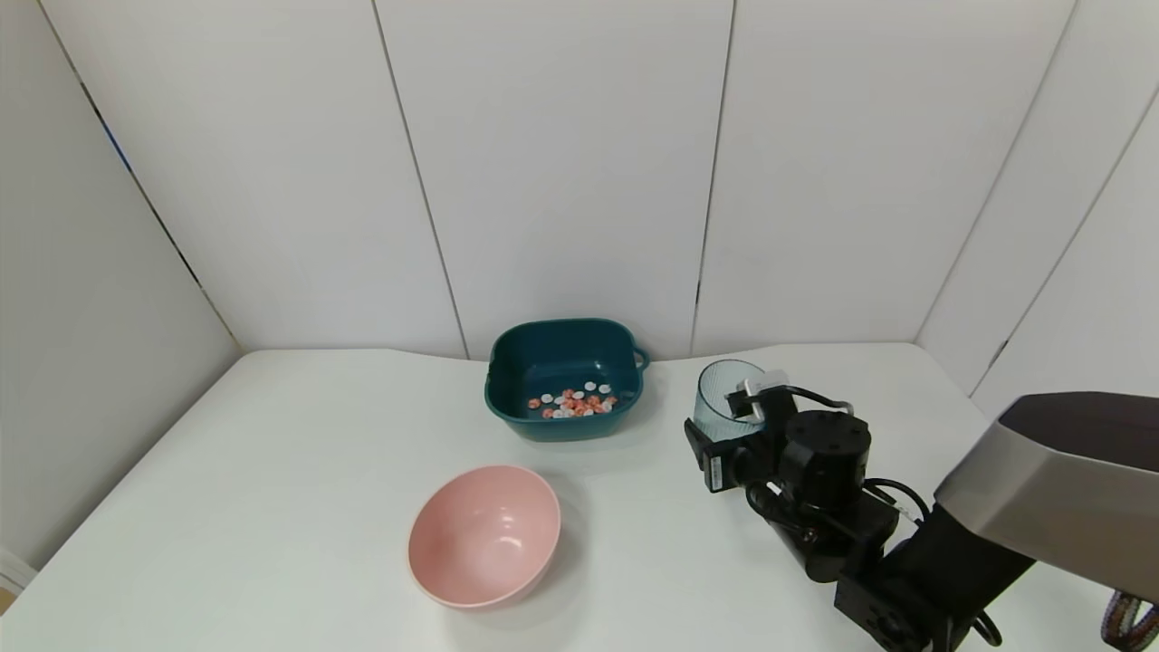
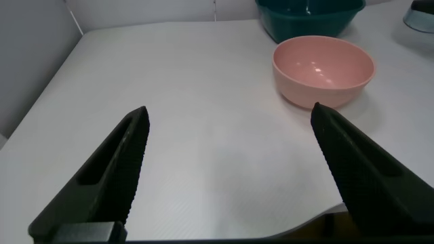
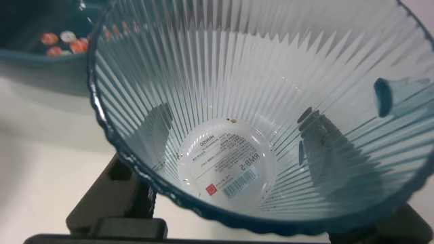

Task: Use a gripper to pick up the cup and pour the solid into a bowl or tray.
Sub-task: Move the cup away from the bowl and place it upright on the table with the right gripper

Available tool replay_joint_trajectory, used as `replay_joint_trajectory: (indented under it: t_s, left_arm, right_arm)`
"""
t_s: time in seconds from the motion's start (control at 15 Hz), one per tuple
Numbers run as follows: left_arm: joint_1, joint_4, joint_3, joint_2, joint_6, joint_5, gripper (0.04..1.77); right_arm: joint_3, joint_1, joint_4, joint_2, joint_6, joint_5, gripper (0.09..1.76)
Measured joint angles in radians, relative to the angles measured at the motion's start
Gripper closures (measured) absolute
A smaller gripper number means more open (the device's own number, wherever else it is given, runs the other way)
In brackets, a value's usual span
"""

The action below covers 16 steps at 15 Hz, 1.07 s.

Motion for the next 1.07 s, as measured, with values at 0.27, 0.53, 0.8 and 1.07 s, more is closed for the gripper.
replay_joint_trajectory:
  t_s: [0.27,0.53,0.8,1.07]
  left_arm:
    - [0.000,0.000,0.000,0.000,0.000,0.000,0.09]
    - [0.000,0.000,0.000,0.000,0.000,0.000,0.09]
    - [0.000,0.000,0.000,0.000,0.000,0.000,0.09]
    - [0.000,0.000,0.000,0.000,0.000,0.000,0.09]
  right_arm:
    - [0.001,-0.007,-0.009,0.049,-0.030,0.006,0.52]
    - [-0.001,0.004,-0.033,0.078,-0.028,0.027,0.52]
    - [0.003,-0.002,-0.052,0.088,-0.024,0.041,0.45]
    - [0.006,-0.005,-0.053,0.089,-0.017,0.050,0.32]
